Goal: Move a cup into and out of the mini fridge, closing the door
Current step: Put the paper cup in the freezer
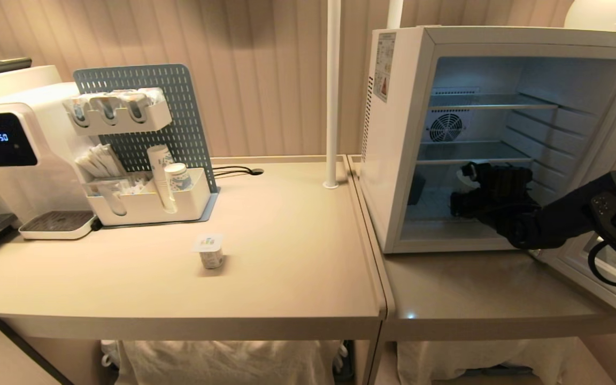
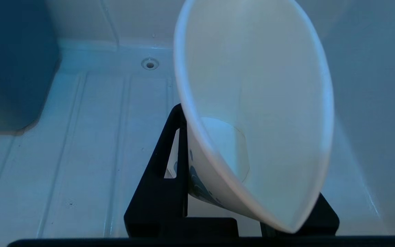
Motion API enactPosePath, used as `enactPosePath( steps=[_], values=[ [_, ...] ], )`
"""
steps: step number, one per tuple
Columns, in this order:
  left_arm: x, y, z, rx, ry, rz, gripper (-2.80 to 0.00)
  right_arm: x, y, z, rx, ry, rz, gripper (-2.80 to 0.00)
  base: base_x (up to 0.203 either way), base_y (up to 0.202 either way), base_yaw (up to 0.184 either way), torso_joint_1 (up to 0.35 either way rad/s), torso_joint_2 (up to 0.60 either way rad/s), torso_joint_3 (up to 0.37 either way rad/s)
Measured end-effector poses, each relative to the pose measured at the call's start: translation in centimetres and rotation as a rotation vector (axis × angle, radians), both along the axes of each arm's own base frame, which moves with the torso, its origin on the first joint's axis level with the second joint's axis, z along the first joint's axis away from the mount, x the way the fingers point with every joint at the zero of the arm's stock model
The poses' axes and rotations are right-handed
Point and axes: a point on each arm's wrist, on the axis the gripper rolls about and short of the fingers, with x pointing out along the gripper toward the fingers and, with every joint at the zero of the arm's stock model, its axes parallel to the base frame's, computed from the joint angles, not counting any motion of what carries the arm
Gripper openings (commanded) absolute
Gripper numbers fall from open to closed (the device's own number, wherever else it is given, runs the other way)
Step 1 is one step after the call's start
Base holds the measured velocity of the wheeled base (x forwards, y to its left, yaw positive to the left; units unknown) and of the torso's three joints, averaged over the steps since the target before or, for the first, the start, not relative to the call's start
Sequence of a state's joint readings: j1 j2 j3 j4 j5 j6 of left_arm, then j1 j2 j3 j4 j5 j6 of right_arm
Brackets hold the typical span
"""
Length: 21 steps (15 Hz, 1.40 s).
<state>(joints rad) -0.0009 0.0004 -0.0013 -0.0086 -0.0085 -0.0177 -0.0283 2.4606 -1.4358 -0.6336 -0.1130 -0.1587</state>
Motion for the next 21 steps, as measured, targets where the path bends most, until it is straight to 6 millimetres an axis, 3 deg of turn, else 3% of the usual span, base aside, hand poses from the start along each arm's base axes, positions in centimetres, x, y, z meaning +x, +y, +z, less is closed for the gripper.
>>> enactPosePath(
  steps=[3, 4, 12, 13, 18, 21],
  values=[
    [0.0, 0.0, 0.0, 0.000, 0.000, 0.000, -2.80, -0.6, -0.1, -0.6, 0.003, 0.024, -0.002, -2.80, 0.000, 0.000, 0.000, 0.000, 0.00, 0.000],
    [0.0, 0.0, 0.0, 0.000, 0.000, -0.001, -2.80, -1.0, -0.1, -0.8, 0.004, 0.039, -0.001, 0.00, 0.000, 0.000, 0.000, 0.000, 0.00, 0.000],
    [0.0, 0.0, 0.0, 0.000, 0.000, 0.000, -2.80, -4.1, -0.2, -0.5, 0.047, 0.114, 0.006, 0.00, 0.000, 0.000, 0.000, 0.000, 0.00, 0.000],
    [0.0, 0.0, 0.0, 0.000, 0.000, 0.000, -2.80, -4.8, -0.2, -0.4, 0.047, 0.111, 0.008, -2.80, 0.000, 0.000, 0.000, 0.000, 0.00, 0.000],
    [0.0, 0.0, 0.0, 0.000, 0.000, 0.000, -2.80, -10.2, 0.0, 0.7, 0.050, 0.072, 0.042, -2.80, 0.000, 0.000, 0.000, 0.000, 0.00, 0.000],
    [0.0, 0.0, 0.0, 0.000, 0.000, 0.001, -2.80, -14.4, 0.1, 3.1, 0.058, 0.017, 0.064, -2.80, 0.000, 0.000, 0.000, 0.000, 0.00, 0.000]
  ],
)
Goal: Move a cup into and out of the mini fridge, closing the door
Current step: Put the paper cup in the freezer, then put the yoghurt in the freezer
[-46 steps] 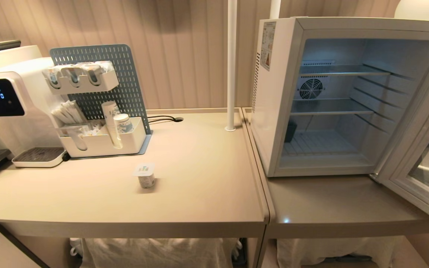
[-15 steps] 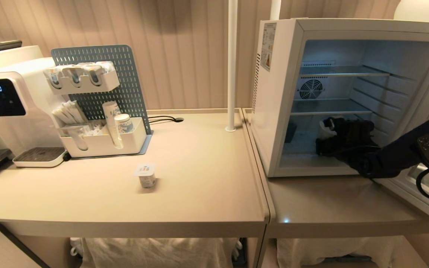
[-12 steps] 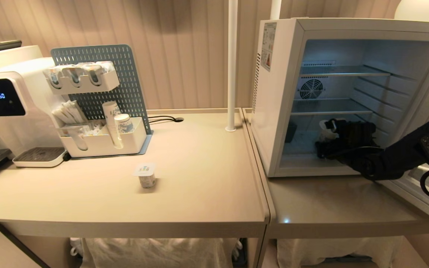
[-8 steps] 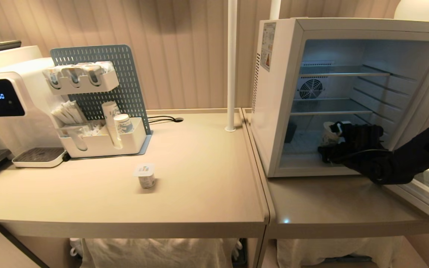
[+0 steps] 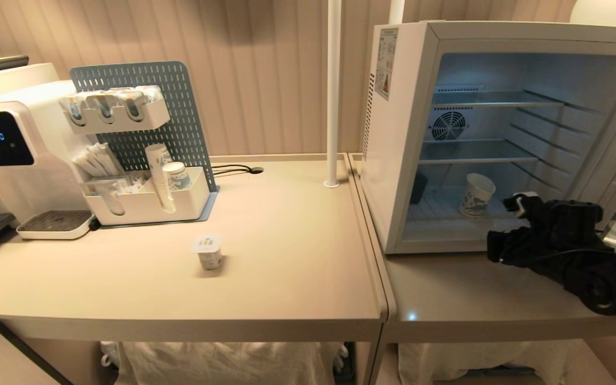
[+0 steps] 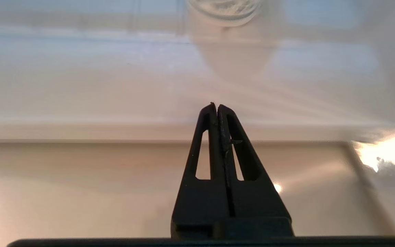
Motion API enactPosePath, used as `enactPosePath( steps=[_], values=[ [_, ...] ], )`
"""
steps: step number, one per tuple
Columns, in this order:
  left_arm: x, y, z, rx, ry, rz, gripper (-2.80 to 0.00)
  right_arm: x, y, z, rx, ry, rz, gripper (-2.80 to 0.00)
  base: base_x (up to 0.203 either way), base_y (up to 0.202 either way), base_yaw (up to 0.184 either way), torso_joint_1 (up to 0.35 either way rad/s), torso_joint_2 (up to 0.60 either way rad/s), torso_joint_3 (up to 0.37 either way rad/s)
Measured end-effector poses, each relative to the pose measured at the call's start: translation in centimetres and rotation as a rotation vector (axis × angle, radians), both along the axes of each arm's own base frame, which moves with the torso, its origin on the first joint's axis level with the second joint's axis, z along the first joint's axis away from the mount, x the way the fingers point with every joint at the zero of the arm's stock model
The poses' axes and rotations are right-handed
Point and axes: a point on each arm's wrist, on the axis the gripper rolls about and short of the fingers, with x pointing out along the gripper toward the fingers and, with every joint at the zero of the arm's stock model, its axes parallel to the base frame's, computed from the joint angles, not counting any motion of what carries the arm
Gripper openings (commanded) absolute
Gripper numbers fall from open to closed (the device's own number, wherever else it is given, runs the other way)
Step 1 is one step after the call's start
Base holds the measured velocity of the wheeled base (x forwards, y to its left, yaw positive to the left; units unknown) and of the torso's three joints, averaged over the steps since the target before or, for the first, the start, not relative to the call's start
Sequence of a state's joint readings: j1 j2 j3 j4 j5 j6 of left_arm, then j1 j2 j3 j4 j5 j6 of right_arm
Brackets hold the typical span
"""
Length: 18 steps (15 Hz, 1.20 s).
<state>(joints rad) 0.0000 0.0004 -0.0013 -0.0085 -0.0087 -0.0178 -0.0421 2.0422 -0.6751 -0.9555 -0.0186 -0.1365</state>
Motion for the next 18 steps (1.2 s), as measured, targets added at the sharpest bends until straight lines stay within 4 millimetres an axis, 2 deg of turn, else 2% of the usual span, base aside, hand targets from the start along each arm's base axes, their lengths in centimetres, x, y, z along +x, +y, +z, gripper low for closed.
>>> enactPosePath(
  steps=[6, 9, 12, 14, 16, 18],
  values=[
    [0.0, 0.0, 0.0, 0.000, 0.000, -0.001, -2.80, -9.6, 0.5, 7.2, 0.011, -0.168, 0.038, -2.80, 0.000, 0.000, 0.000, 0.000, 0.00, 0.000],
    [0.0, 0.0, 0.0, 0.000, 0.000, -0.001, -2.80, -16.2, 0.9, 11.4, 0.026, -0.281, 0.088, -2.80, 0.000, 0.000, 0.000, 0.000, 0.00, 0.000],
    [0.0, 0.0, 0.0, 0.000, 0.000, -0.001, -2.80, -24.7, 1.5, 14.7, 0.063, -0.398, 0.155, -2.80, 0.000, 0.000, 0.000, 0.000, 0.00, 0.000],
    [0.0, 0.0, 0.0, 0.000, 0.000, -0.001, -2.80, -30.6, 1.8, 14.9, 0.098, -0.408, 0.207, -2.80, 0.000, 0.000, 0.000, 0.000, 0.00, 0.000],
    [0.0, 0.0, 0.0, 0.000, 0.000, 0.000, -2.80, -35.4, 1.9, 13.0, 0.144, -0.354, 0.229, -2.80, 0.000, 0.000, 0.000, 0.000, 0.00, 0.000],
    [0.0, 0.0, 0.0, 0.000, 0.000, 0.000, -2.80, -38.8, 1.9, 10.4, 0.164, -0.314, 0.233, -2.80, 0.000, 0.000, 0.000, 0.000, 0.00, 0.000]
  ],
)
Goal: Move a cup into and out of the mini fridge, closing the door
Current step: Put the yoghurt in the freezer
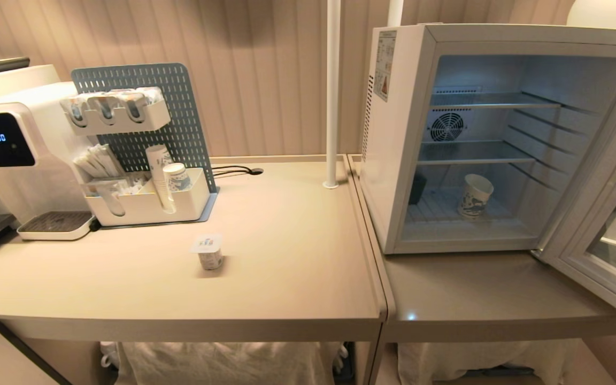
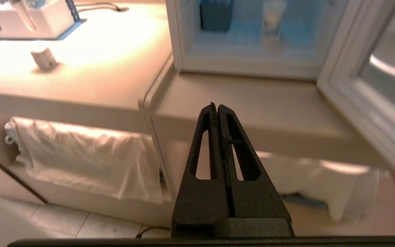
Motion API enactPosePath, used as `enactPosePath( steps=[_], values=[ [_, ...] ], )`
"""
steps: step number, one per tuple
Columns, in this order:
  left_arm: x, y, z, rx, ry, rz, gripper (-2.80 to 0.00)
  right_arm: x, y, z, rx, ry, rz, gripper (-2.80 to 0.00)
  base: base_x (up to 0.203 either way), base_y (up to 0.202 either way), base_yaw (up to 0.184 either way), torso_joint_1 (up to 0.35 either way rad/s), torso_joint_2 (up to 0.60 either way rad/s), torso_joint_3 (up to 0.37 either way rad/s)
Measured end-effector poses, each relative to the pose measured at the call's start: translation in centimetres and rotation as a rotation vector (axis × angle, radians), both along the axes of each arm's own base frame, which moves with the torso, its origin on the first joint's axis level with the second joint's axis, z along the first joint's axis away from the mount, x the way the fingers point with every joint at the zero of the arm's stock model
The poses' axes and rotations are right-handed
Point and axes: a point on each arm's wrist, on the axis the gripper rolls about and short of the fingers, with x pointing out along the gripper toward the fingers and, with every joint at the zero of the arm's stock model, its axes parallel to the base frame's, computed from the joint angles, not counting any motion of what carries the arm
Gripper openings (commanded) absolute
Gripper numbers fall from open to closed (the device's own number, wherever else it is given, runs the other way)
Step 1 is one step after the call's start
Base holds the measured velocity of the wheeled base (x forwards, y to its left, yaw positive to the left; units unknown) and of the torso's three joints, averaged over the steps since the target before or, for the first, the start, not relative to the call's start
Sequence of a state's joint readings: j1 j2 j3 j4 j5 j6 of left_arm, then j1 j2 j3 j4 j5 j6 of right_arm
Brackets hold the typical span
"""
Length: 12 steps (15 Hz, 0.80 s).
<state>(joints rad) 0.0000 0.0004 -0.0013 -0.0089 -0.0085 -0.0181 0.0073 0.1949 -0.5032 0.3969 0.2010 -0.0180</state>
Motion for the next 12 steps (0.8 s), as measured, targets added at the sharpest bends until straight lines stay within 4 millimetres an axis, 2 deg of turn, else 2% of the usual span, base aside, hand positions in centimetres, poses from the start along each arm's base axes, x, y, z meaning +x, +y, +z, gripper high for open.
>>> enactPosePath(
  steps=[2, 3, 5, 7, 9, 12],
  values=[
    [0.0, 0.0, 0.0, 0.000, 0.000, -0.001, -2.80, -1.7, -0.1, -2.4, 0.038, 0.046, -0.048, -2.80, 0.000, 0.000, 0.000, 0.000, 0.00, 0.000],
    [0.0, 0.0, 0.0, 0.000, 0.000, -0.001, -2.80, -1.6, -0.2, -3.5, 0.053, 0.065, -0.077, -2.80, 0.000, 0.000, 0.000, 0.000, 0.00, 0.000],
    [0.0, 0.0, 0.0, 0.000, 0.000, 0.000, -2.80, 0.0, -0.3, -6.3, 0.045, 0.064, -0.112, -2.80, 0.000, 0.000, 0.000, 0.000, 0.00, 0.000],
    [0.0, 0.0, 0.0, 0.000, 0.000, -0.001, -2.80, 1.8, -0.3, -8.7, -0.001, -0.012, -0.142, -2.80, 0.000, 0.000, 0.000, 0.000, 0.00, 0.000],
    [0.0, 0.0, 0.0, 0.000, 0.000, -0.001, -2.80, 2.5, -0.4, -9.4, -0.038, -0.084, -0.170, -2.80, 0.000, 0.000, 0.000, 0.000, 0.00, 0.000],
    [0.0, 0.0, 0.0, 0.000, 0.000, -0.001, -2.80, 2.6, -0.4, -9.8, -0.048, -0.083, -0.181, -2.80, 0.000, 0.000, 0.000, 0.000, 0.00, 0.000]
  ],
)
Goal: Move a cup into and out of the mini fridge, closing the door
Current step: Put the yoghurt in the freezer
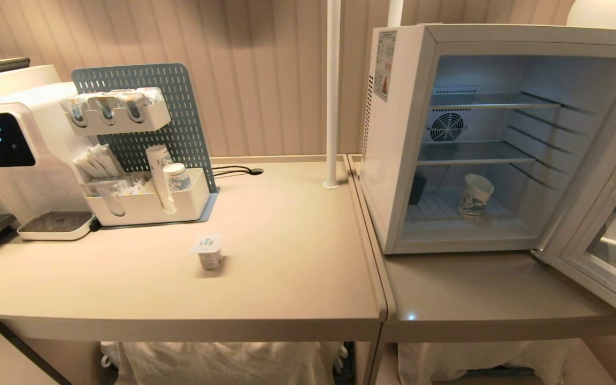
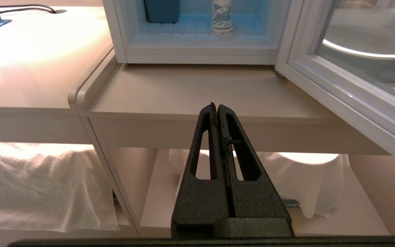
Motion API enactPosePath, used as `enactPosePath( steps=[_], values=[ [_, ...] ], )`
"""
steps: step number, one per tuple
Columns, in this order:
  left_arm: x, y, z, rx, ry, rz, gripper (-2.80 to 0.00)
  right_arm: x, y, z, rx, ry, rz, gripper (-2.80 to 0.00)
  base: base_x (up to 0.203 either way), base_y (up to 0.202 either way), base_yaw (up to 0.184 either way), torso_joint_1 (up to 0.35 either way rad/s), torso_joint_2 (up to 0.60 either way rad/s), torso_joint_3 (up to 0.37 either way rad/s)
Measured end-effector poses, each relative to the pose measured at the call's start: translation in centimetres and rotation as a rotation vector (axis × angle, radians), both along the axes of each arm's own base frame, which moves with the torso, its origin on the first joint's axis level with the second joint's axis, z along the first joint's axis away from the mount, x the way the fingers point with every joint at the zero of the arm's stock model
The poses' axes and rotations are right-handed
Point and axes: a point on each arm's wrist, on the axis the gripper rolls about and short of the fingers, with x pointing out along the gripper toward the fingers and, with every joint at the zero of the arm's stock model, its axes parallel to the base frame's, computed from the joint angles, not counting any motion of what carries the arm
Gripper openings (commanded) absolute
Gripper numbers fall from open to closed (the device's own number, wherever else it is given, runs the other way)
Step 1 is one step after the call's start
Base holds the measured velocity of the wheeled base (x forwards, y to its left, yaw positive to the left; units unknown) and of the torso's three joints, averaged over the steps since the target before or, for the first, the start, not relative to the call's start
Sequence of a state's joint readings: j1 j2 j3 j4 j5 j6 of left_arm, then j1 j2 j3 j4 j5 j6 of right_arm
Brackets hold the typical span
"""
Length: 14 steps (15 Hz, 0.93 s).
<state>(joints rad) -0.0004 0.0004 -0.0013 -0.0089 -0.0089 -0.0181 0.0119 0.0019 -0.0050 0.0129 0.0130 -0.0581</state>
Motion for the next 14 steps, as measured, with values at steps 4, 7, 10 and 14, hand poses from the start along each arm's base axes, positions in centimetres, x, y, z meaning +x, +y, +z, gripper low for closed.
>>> enactPosePath(
  steps=[4, 7, 10, 14],
  values=[
    [0.00, 0.00, 0.00, 0.000, 0.000, 0.000, -2.80, 0.02, 0.00, -0.09, 0.000, 0.004, 0.000, -2.80, 0.000, 0.000, 0.000, 0.000, 0.00, 0.000],
    [0.00, 0.00, 0.00, 0.000, 0.000, 0.000, -2.80, 0.02, 0.00, -0.08, 0.000, 0.004, 0.000, -2.80, -0.074, 0.000, 0.001, 0.003, 0.00, 0.002],
    [0.00, 0.00, 0.00, 0.000, 0.000, -0.001, -2.80, 0.01, 0.00, -0.06, 0.001, 0.004, 0.000, -2.80, -0.193, 0.000, 0.000, 0.000, 0.00, 0.001],
    [0.00, 0.00, 0.00, 0.001, 0.000, 0.000, -2.80, 0.02, 0.00, -0.05, 0.001, 0.003, -0.001, -2.80, -0.074, 0.000, 0.000, 0.001, 0.00, 0.001]
  ],
)
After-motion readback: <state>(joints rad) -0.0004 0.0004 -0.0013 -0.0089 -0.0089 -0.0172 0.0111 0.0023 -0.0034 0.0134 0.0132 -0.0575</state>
